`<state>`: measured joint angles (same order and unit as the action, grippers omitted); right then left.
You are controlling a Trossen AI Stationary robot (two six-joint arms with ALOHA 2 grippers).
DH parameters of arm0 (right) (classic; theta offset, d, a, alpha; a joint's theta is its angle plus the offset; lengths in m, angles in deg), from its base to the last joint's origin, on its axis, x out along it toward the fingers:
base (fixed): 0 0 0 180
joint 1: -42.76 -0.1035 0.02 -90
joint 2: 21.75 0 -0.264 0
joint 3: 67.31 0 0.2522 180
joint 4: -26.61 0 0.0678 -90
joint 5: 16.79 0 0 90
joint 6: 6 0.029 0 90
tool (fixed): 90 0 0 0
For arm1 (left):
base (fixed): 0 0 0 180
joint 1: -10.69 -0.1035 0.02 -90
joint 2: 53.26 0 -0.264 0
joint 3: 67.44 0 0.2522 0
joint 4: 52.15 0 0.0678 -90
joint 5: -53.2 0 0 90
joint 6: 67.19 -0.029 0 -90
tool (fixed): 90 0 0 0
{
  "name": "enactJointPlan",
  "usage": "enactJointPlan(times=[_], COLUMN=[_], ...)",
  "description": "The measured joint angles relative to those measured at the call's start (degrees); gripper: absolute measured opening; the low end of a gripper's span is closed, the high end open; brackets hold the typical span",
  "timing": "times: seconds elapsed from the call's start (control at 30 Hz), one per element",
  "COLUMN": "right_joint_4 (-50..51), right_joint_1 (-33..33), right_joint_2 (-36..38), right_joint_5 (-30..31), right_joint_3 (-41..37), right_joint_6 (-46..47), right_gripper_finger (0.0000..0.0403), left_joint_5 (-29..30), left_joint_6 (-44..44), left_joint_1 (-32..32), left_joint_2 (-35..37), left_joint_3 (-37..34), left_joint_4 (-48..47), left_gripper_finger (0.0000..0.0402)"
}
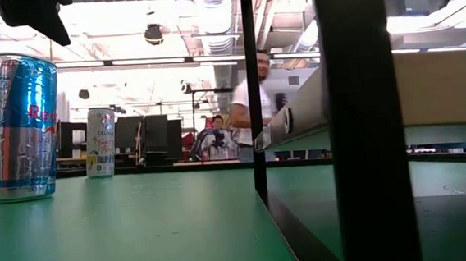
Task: Place canned beverage on shelf
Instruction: Put the blue soda can on the shelf aligned with the other blue soda can
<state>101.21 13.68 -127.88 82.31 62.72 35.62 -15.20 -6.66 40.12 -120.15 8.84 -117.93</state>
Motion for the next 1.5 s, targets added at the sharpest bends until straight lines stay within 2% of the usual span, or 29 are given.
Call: enactJointPlan(times=[0.27, 0.5, 0.93, 1.27, 1.5], right_joint_4=[-0.02, 0.0, 0.01, 0.07, 0.13], right_joint_1=[0.37, 0.37, 0.37, 0.35, 0.31], right_joint_2=[0.0, 0.0, 0.0, 0.0, -0.02], right_joint_5=[0.0, 0.0, -0.02, -0.02, -0.02], right_joint_3=[0.0, 0.0, 0.0, 0.0, 0.0], right_joint_6=[1.47, 1.94, 1.92, 1.87, 1.87], right_gripper_finger=[0.0312, 0.0312, 0.0312, 0.0312, 0.0312], left_joint_5=[0.07, 0.79, -0.68, -0.57, -0.91], left_joint_6=[-3.34, 0.21, 0.19, 1.91, 5.36], left_joint_1=[0.0, -0.78, 0.64, 2.78, 2.99], left_joint_2=[0.0, 0.0, -0.85, -8.07, -8.9], left_joint_3=[0.0, -0.02, -0.04, -0.04, -0.04], left_joint_4=[-0.89, -6.24, -5.31, -5.4, -6.42], left_gripper_finger=[0.0307, 0.0307, 0.0309, 0.0375, 0.0385])
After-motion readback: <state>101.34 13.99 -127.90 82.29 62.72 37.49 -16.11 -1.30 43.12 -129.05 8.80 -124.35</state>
